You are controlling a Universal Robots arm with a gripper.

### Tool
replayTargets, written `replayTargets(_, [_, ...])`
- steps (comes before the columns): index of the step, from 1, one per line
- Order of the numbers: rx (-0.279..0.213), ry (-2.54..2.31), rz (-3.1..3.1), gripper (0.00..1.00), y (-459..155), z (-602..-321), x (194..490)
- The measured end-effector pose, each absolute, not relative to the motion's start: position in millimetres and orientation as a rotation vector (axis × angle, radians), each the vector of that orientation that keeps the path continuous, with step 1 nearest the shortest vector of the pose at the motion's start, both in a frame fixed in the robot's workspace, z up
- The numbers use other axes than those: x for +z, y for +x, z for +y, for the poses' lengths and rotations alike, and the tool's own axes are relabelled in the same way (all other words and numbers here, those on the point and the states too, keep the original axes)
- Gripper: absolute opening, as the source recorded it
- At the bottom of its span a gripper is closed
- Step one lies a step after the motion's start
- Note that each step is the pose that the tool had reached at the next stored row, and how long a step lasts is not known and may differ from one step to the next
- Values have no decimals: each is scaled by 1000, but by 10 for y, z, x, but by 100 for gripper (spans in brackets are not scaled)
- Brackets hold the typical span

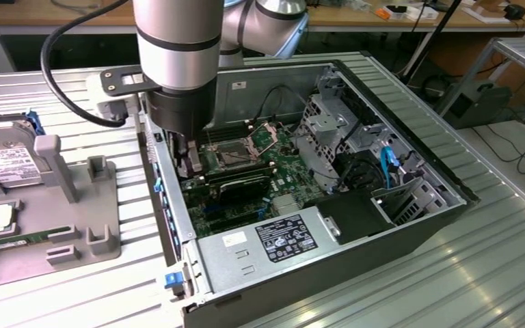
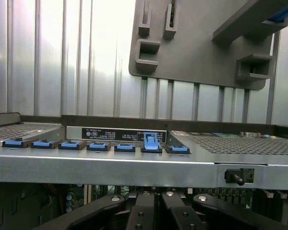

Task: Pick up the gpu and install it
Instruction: 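Press down on the gpu until it lock into place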

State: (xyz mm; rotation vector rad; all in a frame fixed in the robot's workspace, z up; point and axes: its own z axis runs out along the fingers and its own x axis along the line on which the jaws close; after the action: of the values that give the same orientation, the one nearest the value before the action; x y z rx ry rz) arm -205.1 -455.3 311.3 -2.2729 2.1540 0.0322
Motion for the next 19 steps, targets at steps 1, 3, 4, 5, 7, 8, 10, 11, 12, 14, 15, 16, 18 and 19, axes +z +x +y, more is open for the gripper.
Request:
replayTargets(1, [32, -2271, 2156, 11, -2056, -4553, 3114])
replayTargets(3, [33, -2265, 2161, 11, -2073, -4553, 3112])
replayTargets(4, [33, -2262, 2164, 11, -2077, -4552, 3112])
replayTargets(5, [33, -2261, 2166, 11, -2078, -4553, 3110])
replayTargets(7, [33, -2254, 2173, 11, -2083, -4553, 3098])
replayTargets(8, [33, -2250, 2175, 11, -2084, -4552, 3085])
replayTargets(10, [33, -2245, 2182, 11, -2086, -4553, 3074])
replayTargets(11, [33, -2243, 2184, 11, -2086, -4553, 3070])
replayTargets(12, [33, -2243, 2184, 11, -2085, -4552, 3068])
replayTargets(14, [34, -2242, 2183, 11, -2067, -4550, 3063])
replayTargets(15, [34, -2242, 2183, 11, -2025, -4550, 3067])
replayTargets(16, [36, -2241, 2182, 11, -1970, -4550, 3067])
replayTargets(18, [39, -2240, 2181, 11, -1874, -4550, 3068])
replayTargets(19, [39, -2240, 2181, 11, -1873, -4550, 3067])
